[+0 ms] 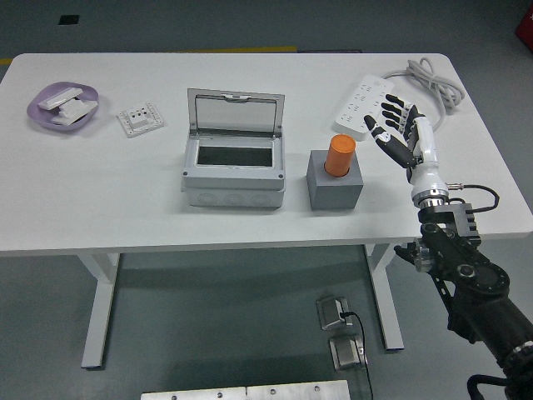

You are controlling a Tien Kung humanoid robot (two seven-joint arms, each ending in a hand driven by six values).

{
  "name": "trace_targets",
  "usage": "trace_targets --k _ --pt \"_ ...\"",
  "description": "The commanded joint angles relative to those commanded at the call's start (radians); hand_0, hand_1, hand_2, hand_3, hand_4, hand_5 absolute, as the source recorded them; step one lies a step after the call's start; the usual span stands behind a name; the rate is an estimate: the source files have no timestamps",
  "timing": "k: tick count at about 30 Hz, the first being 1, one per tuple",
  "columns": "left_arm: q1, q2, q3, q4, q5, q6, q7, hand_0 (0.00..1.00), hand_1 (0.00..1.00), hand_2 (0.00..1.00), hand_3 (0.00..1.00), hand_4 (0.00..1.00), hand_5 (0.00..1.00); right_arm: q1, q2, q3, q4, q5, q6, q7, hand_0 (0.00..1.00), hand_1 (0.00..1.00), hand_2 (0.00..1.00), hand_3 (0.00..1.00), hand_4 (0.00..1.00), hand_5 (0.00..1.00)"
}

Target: Pick up the cylinder from the cube,place it in the box,flap close box

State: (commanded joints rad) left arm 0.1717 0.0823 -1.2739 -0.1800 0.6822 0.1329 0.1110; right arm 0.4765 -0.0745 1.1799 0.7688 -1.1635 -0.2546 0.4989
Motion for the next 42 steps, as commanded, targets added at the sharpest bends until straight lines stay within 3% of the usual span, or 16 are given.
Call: trace_targets --k 8,18,34,42 --pt "-0.011 0.004 -0.003 0.000 0.007 -0.002 0.002 0.676 0.747 0.751 0.729 0.654 0.139 0.014 0.010 -0.086 -0.042 0.011 0.011 -0.005 0.784 0.779 0.763 0.781 0.900 0.368" --pt "-0.015 0.004 0.006 0.000 0.001 -0.007 0.005 0.676 0.740 0.744 0.728 0.654 0.141 0.030 0.015 -0.180 -0.038 0.000 0.018 -0.022 0.785 0.779 0.762 0.787 0.899 0.365" --pt "-0.036 0.014 0.022 0.000 0.011 -0.016 0.008 0.674 0.727 0.734 0.725 0.650 0.146 0.076 -0.011 -0.206 -0.087 0.009 0.026 -0.036 0.744 0.772 0.762 0.788 0.898 0.362" --pt "-0.040 0.015 0.031 0.000 0.012 -0.019 0.010 0.673 0.725 0.732 0.723 0.649 0.145 0.099 -0.003 -0.231 -0.120 0.020 0.027 -0.042 0.739 0.770 0.761 0.792 0.902 0.372"
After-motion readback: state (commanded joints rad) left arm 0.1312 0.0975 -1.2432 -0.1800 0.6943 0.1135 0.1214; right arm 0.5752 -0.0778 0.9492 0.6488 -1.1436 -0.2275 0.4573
